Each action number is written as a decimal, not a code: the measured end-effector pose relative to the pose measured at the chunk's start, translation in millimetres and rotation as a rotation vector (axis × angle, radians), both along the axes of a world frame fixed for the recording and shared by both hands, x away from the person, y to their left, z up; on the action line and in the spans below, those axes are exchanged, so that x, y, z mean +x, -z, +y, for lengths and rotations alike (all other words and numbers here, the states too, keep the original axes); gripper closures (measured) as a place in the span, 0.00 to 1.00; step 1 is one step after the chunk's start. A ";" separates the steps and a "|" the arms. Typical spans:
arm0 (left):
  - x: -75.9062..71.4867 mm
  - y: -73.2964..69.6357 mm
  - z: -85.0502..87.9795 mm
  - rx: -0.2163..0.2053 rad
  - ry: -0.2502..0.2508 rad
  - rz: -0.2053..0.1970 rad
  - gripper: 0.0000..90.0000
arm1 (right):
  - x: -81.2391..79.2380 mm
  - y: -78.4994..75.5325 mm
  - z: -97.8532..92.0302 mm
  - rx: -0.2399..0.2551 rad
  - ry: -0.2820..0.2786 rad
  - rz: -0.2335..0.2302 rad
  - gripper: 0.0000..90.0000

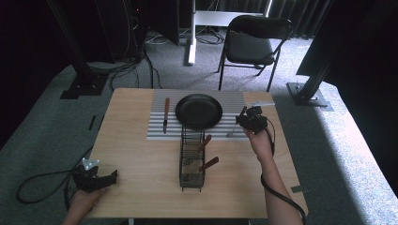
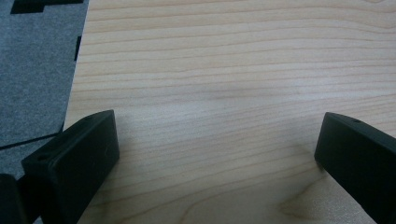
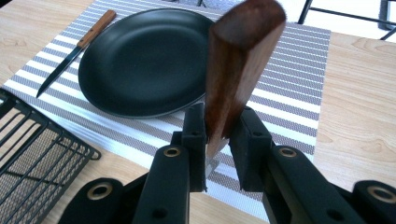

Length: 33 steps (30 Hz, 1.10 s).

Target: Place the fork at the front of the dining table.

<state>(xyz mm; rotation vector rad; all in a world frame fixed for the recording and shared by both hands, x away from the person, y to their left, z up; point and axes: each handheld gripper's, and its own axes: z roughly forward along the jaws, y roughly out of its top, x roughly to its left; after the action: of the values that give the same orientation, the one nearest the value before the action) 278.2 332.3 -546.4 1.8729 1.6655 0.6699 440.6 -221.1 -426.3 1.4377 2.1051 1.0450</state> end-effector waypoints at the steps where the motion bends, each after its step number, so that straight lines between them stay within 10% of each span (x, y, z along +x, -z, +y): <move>1: 0.0 0.0 0.0 0.000 0.000 0.000 0.00 | 0.0 0.0 0.0 0.000 0.000 0.000 0.85; 33: 0.0 0.0 0.0 0.000 0.000 0.000 0.00 | 36.4 28.5 21.8 0.041 0.207 -0.028 0.89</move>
<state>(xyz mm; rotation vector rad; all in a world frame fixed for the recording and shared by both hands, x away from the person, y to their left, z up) 278.1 332.3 -546.4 1.8729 1.6656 0.6699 477.0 -199.4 -454.7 1.6108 1.8784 1.0261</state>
